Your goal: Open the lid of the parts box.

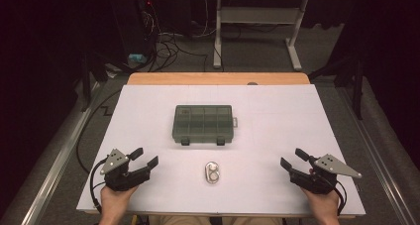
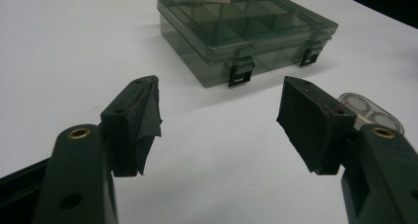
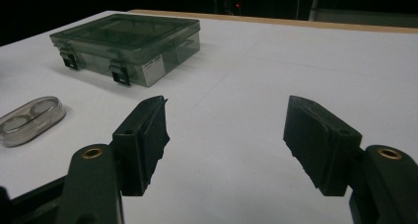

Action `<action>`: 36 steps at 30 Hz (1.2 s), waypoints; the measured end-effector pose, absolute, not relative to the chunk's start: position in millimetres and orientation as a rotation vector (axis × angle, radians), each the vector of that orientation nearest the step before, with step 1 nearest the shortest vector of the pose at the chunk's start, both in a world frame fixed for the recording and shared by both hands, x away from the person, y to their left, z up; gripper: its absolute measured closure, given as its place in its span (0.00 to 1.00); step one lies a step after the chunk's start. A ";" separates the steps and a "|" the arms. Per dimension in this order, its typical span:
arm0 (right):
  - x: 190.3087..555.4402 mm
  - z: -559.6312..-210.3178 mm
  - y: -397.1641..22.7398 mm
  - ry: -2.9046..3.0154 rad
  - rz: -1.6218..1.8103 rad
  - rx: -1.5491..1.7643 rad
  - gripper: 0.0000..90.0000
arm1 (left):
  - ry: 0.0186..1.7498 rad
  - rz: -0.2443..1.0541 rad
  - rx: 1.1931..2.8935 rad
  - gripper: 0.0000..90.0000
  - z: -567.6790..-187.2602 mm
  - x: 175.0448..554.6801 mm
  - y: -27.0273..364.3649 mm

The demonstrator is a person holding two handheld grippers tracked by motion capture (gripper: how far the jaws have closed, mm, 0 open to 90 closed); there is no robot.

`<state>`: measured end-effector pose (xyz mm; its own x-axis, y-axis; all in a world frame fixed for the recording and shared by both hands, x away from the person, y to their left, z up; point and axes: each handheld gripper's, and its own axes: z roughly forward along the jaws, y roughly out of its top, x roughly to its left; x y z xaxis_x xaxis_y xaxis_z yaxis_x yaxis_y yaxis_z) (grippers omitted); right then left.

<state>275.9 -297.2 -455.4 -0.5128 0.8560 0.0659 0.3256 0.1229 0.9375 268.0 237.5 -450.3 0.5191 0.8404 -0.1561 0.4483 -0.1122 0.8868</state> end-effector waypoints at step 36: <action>291.0 -455.8 -271.8 1.954 1.400 1.088 0.37 | 1.075 0.483 1.763 0.37 -452.8 284.9 220.9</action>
<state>291.0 -271.8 -455.8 -0.5570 0.8288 0.0533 0.3169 0.1527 0.9361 284.9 220.9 -452.8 0.5301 0.8357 -0.1438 0.4473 -0.1315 0.8847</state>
